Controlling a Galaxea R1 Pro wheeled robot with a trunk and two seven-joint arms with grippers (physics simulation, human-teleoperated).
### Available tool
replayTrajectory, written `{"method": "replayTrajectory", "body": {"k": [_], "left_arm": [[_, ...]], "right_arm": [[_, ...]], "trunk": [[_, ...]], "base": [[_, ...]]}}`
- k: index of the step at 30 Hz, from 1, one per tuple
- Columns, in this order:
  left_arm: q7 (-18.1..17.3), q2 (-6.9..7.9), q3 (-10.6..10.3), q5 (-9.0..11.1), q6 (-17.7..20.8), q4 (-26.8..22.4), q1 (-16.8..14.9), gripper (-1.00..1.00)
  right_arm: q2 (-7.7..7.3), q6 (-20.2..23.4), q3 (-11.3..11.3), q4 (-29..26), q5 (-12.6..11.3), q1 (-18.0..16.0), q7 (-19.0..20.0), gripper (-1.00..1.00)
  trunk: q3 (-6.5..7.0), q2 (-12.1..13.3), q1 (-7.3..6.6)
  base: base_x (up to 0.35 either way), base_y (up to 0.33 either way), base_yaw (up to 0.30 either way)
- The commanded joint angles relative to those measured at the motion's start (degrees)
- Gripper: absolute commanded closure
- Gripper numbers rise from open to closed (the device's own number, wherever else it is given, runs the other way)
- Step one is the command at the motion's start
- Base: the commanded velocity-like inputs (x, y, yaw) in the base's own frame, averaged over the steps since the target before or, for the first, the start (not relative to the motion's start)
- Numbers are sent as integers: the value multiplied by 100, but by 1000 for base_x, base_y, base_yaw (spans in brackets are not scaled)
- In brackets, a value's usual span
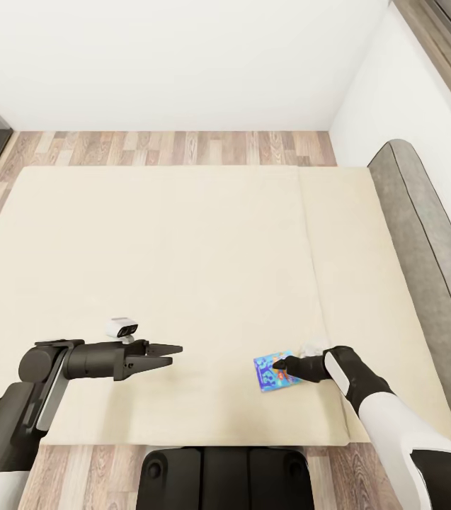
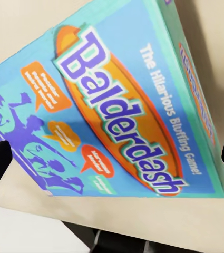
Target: Put all the toys in the child's room - the three board games (two on the bed and one on the table), the two jigsaw puzzles on the table, and the tennis ball on the table - inside the toy box on the table in the child's room.
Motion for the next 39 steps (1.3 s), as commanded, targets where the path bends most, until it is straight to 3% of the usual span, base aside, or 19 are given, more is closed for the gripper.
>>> {"method": "replayTrajectory", "body": {"k": [1, 39], "left_arm": [[-21, 2, 0, -2, 61, -1, -2, -100], [-21, 3, 6, -2, 61, -1, -2, -100]], "right_arm": [[2, 36, -25, -5, -1, -1, 20, -100], [6, -70, -3, 2, 28, 23, 148, -100]], "trunk": [[-6, -9, 3], [-6, -9, 3]], "base": [[0, 0, 0], [0, 0, 0]]}}
